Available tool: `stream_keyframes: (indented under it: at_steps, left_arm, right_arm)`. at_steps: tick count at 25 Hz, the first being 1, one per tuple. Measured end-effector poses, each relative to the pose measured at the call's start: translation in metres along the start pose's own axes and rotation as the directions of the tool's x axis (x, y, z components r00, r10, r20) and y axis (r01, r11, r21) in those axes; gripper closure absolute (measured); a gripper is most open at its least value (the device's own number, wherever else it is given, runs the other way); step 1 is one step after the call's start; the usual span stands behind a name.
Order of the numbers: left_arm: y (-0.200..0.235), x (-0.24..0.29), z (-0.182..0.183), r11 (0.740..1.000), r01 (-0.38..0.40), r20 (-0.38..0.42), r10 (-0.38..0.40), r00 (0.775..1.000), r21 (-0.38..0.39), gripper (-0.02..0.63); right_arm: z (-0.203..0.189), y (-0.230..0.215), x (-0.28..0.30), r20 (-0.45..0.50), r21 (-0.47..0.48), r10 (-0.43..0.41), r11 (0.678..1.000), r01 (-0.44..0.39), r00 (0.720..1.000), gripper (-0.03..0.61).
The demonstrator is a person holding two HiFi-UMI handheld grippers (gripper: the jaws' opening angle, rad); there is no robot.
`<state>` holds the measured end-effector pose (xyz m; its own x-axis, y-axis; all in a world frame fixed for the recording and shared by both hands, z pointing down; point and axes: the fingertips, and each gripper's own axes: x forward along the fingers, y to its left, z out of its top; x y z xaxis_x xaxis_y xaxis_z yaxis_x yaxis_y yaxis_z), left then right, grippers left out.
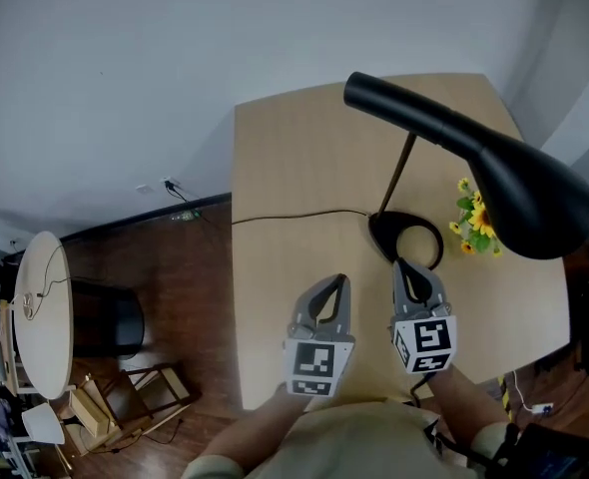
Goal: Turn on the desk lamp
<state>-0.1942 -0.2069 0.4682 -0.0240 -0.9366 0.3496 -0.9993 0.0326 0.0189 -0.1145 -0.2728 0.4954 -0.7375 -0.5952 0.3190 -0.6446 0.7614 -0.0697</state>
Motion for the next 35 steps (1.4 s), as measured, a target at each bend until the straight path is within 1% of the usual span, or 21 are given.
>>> stream_keyframes:
  at_steps: [6,12,17,25,30,35]
  left_arm:
    - [0.012,0.035,-0.02,1.0,-0.016,-0.075,0.017,0.997,0.016,0.615]
    - [0.02,0.057,-0.03,1.0,-0.018,-0.116,0.02,0.993,0.015,0.615]
    - [0.024,0.067,-0.036,1.0,-0.022,-0.139,0.024,0.99,0.013,0.615]
    - [0.026,0.082,-0.047,1.0,-0.028,-0.169,0.027,0.985,-0.004,0.615]
    - [0.028,0.085,-0.051,1.0,-0.027,-0.18,0.025,0.983,-0.007,0.615]
    - [0.032,0.083,-0.056,0.999,-0.034,-0.189,0.032,0.981,-0.008,0.615]
  right_arm:
    - [-0.023,-0.015,0.051,-0.062,-0.014,-0.006,1.0,0.005,0.998,0.58]
    - [-0.043,-0.03,0.085,-0.126,-0.009,-0.028,1.0,0.027,0.992,0.58]
    - [-0.065,-0.046,0.114,-0.217,-0.022,-0.049,0.999,0.045,0.975,0.579]
    - [-0.091,-0.053,0.137,-0.316,-0.045,-0.047,0.998,0.035,0.948,0.58]
    - [-0.11,-0.055,0.143,-0.384,-0.017,-0.028,1.0,0.023,0.923,0.578]
    - [-0.113,-0.053,0.145,-0.417,-0.065,-0.021,0.998,-0.007,0.908,0.578]
